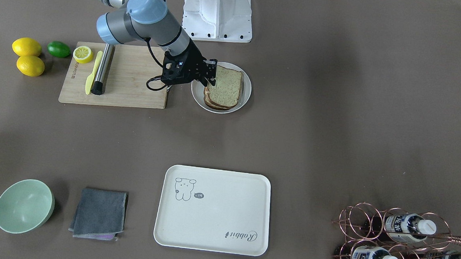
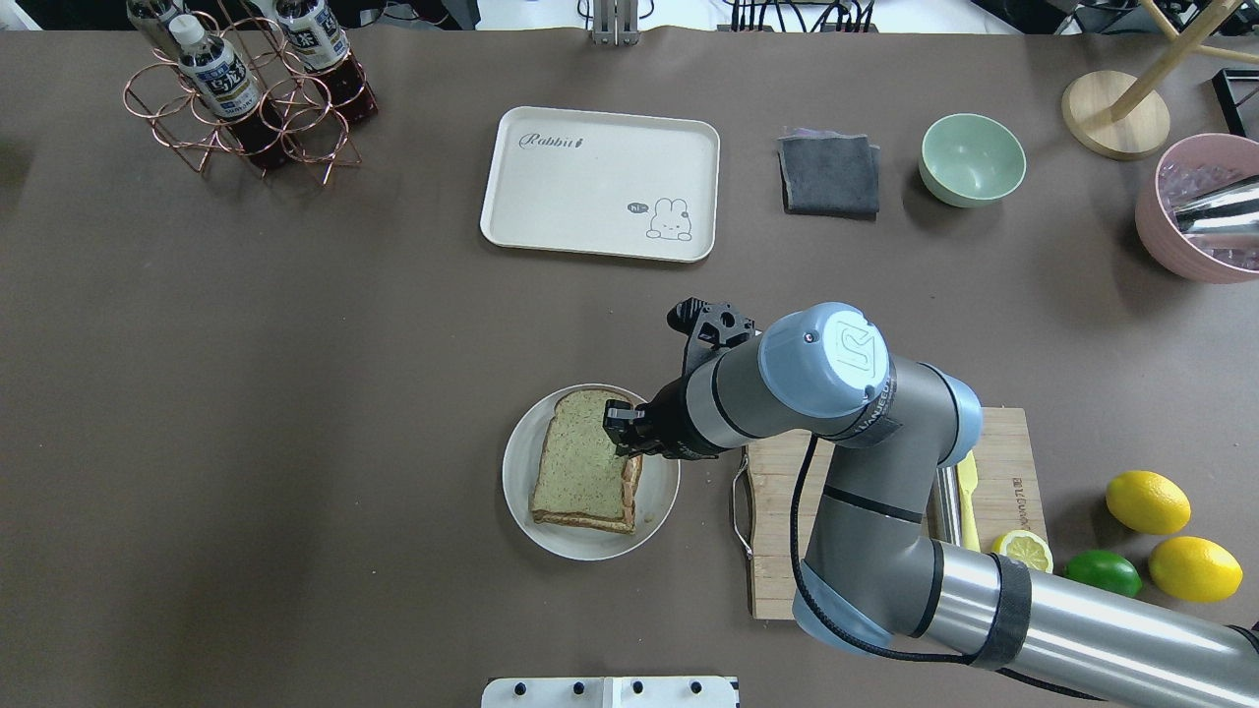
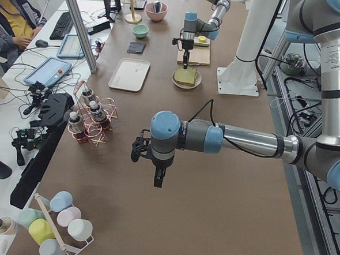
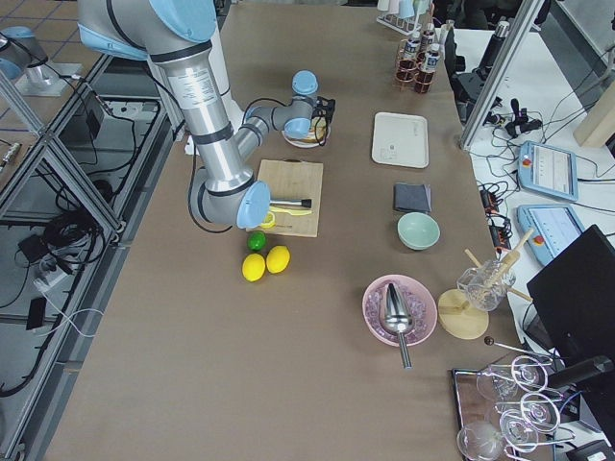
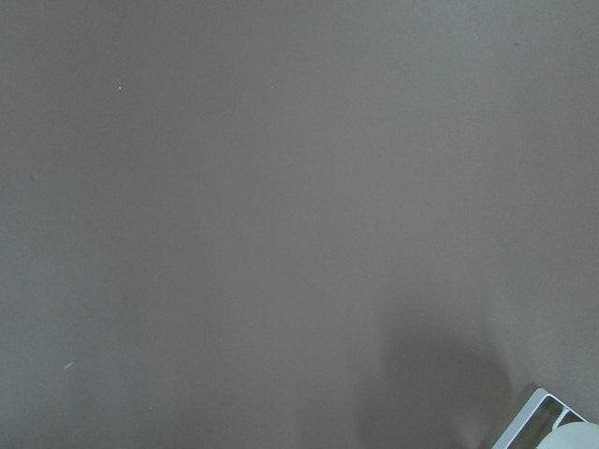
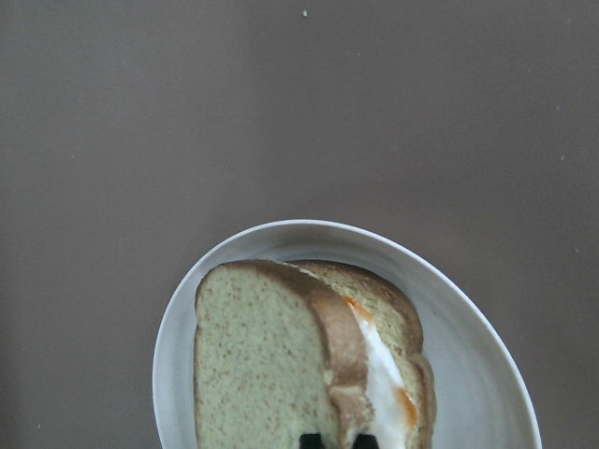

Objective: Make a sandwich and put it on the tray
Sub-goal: 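Lay the bread slice on top of the egg toast with the right gripper, then open and withdraw the right gripper while the left arm reaches toward the plate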

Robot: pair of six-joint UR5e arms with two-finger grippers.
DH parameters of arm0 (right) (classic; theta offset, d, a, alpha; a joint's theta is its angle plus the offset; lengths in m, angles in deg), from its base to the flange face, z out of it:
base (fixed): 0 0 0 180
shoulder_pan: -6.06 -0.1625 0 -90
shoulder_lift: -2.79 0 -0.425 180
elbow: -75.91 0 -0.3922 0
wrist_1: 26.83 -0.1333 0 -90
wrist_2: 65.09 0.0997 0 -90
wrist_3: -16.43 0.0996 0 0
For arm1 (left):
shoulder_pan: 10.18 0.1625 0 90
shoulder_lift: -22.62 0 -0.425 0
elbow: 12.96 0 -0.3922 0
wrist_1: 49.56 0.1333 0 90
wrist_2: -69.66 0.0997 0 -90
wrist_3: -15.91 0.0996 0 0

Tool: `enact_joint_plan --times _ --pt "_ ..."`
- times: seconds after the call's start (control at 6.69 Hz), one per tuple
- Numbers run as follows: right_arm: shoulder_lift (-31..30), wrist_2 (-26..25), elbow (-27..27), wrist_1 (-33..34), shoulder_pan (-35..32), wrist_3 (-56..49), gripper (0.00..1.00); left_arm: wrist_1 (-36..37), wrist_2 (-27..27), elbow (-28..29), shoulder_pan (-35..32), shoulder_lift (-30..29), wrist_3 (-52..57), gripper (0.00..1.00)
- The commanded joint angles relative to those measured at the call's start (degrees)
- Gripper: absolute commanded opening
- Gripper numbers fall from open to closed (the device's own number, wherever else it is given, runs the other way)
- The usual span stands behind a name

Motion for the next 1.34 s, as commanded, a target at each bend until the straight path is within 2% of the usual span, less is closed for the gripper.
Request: enact_joint_plan --times 0.0,0.15,0.45,0.6,0.75,0.9,1.05,1.2 --pt "-0.6 0.6 0.1 -2.2 -1.1 0.9 1.0 0.1 -2.4 -1.4 0.1 -0.5 -4.3 0.97" --pt "-0.9 2.3 -0.7 -1.7 -2.7 0.9 1.0 0.1 -2.6 -2.7 0.8 -0.8 -7.6 0.97" --pt "-2.0 8.5 -6.1 7.2 -8.7 0.2 1.0 -1.0 -2.7 -5.4 6.9 -2.1 -15.8 0.97" --pt "-5.5 10.9 -9.6 8.0 -11.4 -1.0 1.0 -6.2 -3.8 -6.2 11.0 -2.1 -23.1 0.97" --pt "-8.8 14.4 -11.3 8.0 -14.8 -5.1 1.0 -13.7 -5.0 -6.2 16.3 -3.6 -35.4 0.97" --pt "-10.3 17.0 -11.7 8.0 -17.6 -8.2 1.0 -18.3 -4.7 -6.2 21.7 -5.9 -45.9 0.97" --pt "-13.1 19.4 -11.9 8.0 -20.3 -11.6 1.0 -19.5 -3.7 -6.2 26.7 -9.6 -53.4 0.97" --pt "-17.8 21.6 -13.5 8.0 -23.2 -16.2 1.0 -19.5 0.1 -6.2 33.0 -15.1 -63.5 0.97"
